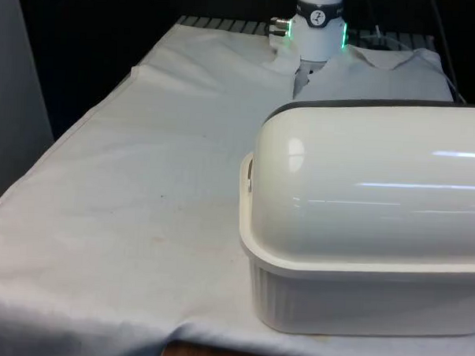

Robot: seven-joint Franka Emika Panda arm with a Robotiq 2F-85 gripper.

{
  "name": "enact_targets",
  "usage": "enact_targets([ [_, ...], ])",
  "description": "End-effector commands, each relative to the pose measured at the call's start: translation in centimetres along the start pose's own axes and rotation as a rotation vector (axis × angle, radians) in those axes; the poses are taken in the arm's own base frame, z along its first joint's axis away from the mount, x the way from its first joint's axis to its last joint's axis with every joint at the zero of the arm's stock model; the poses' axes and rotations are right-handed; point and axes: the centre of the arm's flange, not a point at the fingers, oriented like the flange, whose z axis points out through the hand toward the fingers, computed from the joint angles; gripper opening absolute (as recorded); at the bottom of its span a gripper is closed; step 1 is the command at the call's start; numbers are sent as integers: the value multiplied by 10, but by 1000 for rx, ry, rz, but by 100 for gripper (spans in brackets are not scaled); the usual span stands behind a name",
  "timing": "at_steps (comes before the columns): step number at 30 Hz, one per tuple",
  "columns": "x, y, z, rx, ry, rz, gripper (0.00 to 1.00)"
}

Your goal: Open the lid, then close it.

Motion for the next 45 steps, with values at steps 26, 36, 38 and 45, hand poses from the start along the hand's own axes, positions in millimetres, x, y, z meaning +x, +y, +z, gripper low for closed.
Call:
enact_targets([
  [26, 27, -48, 61, -34, 67, -24, 100],
  [36, 26, -50, 79, -29, 115, -56, 100],
  [38, 25, -50, 82, -29, 120, -64, 100],
  [45, 26, -52, 93, -29, 136, -93, 100],
])
